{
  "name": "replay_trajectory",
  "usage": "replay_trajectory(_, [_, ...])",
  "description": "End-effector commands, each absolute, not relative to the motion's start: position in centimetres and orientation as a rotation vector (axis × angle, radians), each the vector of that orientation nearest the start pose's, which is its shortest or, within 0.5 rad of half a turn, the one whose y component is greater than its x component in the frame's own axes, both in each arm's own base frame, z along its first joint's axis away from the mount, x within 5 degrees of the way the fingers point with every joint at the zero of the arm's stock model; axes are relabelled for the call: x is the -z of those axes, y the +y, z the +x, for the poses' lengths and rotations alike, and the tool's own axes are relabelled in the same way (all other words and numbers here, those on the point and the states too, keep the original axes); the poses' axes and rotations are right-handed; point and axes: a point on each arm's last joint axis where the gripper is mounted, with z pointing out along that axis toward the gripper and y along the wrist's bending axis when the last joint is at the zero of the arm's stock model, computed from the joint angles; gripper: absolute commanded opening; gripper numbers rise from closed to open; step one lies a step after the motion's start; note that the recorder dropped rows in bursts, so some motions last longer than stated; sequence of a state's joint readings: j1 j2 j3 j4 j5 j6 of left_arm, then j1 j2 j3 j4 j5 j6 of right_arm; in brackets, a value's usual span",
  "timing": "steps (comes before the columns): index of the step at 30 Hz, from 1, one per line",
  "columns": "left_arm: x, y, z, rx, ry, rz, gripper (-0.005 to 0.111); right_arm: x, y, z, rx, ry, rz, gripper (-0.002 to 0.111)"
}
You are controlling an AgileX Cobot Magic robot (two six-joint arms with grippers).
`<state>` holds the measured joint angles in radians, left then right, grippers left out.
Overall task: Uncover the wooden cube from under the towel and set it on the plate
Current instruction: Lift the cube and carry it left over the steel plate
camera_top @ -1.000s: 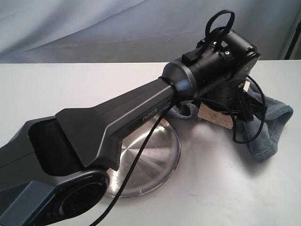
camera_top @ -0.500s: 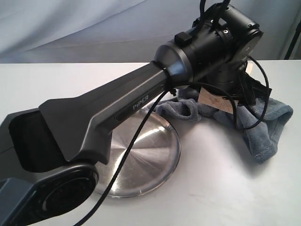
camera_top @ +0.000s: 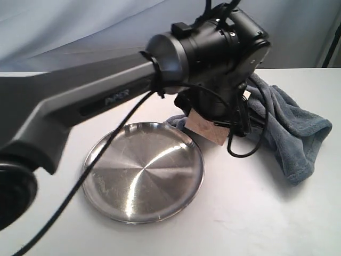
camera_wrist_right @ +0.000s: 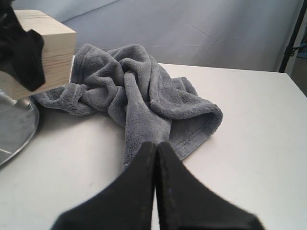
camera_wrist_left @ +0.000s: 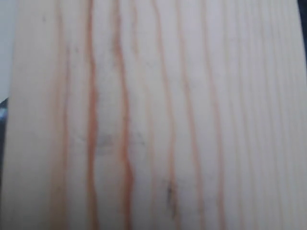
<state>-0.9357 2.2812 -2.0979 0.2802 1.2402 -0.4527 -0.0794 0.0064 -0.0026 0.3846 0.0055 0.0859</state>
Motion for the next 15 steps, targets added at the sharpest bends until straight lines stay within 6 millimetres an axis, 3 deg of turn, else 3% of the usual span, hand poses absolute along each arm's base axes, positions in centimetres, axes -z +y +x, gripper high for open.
replay_trajectory(1, [-24.8,-35.6,30.1,0.004,2.677,0.69,0.0,-21.2,-0.4,5.6,-0.327,1.451,0.411,0.003])
replay_trajectory(15, [-25.3,-29.3,27.8,0.14,2.6,0.599,0.0,-21.2,-0.4,5.6,-0.327,1.451,0.411,0.003])
